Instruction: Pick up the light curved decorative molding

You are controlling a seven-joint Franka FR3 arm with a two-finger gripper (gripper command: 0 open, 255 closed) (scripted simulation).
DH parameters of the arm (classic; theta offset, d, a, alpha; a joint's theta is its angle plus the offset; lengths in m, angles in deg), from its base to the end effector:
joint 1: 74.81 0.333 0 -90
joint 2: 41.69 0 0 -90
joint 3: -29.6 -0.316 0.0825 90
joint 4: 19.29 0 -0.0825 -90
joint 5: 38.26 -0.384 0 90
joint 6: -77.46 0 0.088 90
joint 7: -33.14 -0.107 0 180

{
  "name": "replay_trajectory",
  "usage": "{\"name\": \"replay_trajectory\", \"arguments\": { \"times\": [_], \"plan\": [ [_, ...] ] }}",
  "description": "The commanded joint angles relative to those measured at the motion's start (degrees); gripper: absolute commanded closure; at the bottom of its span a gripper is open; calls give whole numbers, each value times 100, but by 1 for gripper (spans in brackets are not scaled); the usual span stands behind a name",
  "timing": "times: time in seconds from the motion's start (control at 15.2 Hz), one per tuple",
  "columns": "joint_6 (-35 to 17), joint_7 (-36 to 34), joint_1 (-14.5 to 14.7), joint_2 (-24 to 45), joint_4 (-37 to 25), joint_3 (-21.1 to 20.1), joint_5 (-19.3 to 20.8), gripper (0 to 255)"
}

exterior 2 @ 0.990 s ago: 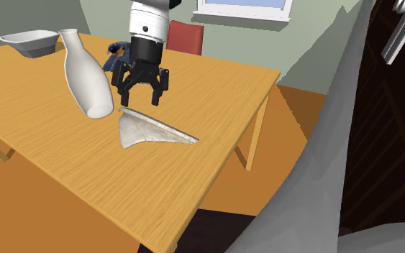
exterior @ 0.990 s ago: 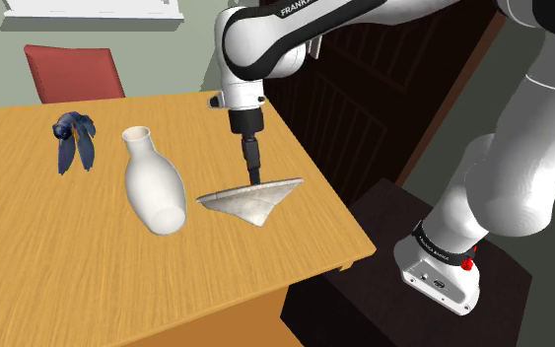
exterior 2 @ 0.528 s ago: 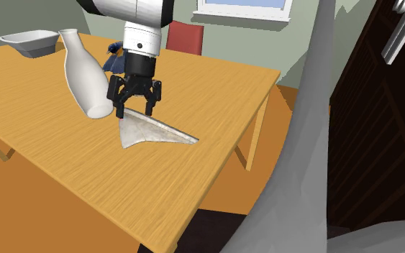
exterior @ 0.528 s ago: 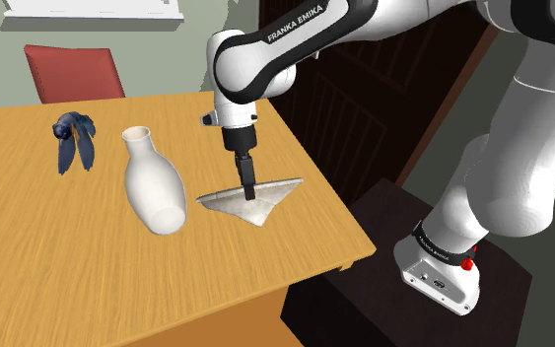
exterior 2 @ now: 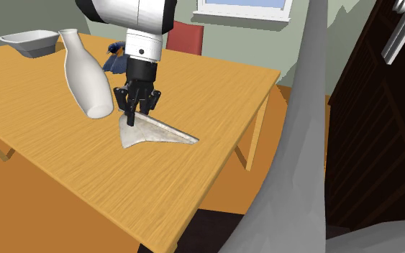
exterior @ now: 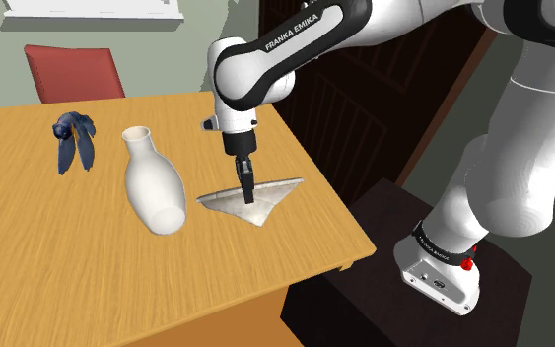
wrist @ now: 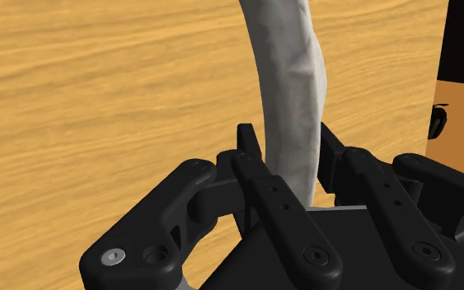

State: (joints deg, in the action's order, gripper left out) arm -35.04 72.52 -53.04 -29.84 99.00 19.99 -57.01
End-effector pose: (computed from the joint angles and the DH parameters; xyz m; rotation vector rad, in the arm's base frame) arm 0.4561 0.3011 0.3171 -2.3952 -1.4090 0.3980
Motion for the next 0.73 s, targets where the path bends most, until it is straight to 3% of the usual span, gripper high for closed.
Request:
{"name": "replay_trajectory", "arguments": {
  "times": [0.0, 0.26, 0.66],
  "plan": [
    [1, 1, 0, 1, 4, 0, 0, 255],
    [-7, -5, 5, 11, -1, -3, 0, 255],
    [395, -106, -14, -236, -167, 1, 13, 255]
  ]
}}
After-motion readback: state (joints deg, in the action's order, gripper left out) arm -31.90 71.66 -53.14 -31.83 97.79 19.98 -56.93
